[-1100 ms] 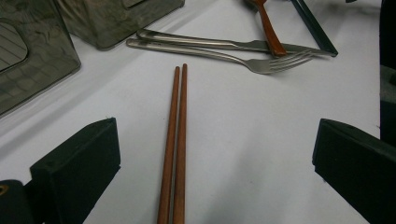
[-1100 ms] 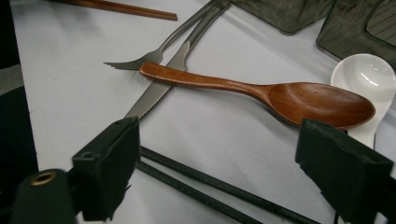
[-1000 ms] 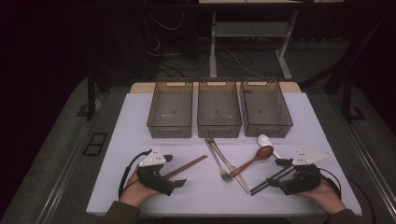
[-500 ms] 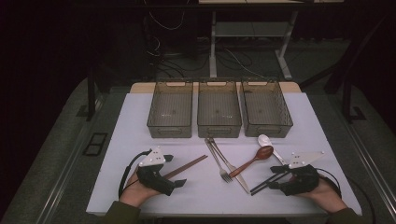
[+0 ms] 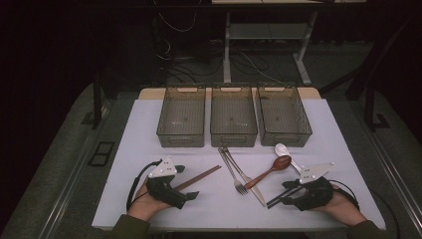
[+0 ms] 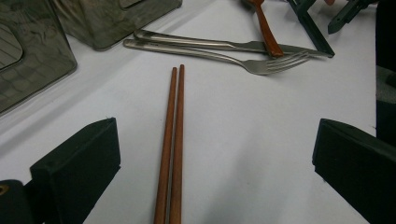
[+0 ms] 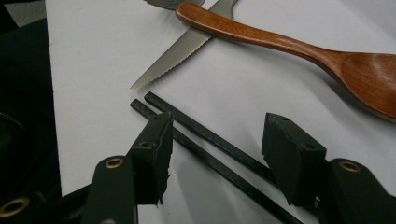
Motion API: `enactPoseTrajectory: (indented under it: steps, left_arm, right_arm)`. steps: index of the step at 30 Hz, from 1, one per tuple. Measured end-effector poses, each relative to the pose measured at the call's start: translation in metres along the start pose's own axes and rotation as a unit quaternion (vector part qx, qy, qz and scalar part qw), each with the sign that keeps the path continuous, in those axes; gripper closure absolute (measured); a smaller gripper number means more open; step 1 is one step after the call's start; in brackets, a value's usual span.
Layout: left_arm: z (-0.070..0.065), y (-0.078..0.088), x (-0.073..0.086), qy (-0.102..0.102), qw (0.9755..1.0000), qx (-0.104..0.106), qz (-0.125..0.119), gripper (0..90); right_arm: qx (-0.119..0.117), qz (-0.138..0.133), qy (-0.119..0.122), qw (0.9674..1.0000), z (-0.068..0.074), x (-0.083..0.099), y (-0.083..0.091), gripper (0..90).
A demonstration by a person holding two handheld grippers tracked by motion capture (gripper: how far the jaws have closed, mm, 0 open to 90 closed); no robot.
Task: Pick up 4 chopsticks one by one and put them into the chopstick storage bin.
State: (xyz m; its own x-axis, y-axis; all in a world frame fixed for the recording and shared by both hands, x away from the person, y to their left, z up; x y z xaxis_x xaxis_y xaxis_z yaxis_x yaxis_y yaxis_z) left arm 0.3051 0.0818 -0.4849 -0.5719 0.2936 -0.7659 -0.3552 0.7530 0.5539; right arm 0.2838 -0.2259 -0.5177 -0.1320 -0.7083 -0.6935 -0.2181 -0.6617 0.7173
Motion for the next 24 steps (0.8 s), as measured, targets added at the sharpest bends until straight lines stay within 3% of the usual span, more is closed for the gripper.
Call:
enactPoseTrajectory:
  steps: [5,24]
  left_arm:
    - [0.0000,0.0002,0.0000,0.000,1.0000,0.000,0.000,0.0]
    - [-0.0004,0.0008,-0.0001,0.002,1.0000,0.002,-0.001,0.0]
  right_arm:
    - [-0.003,0.014,0.012,0.9998,0.0016,0.0024,-0.0037,44.1]
    - [0.010,0.030,0.031,0.9990,0.0023,0.0051,-0.0004,56.2]
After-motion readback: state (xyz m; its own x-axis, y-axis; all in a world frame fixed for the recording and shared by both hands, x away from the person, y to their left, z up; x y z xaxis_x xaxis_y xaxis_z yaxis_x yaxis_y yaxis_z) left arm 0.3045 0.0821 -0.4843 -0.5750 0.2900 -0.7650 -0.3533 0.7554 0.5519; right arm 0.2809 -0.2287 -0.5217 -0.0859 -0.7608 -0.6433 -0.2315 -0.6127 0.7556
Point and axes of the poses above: each handheld gripper's, and its own axes: y roughly backward along the jaws, x roughly out of its underside, z roughly to its left, the point moved 10 cm from there along -y, roughly forward along the jaws, and after that the axes turned 15 degrees about y, right-handed, at the moved point
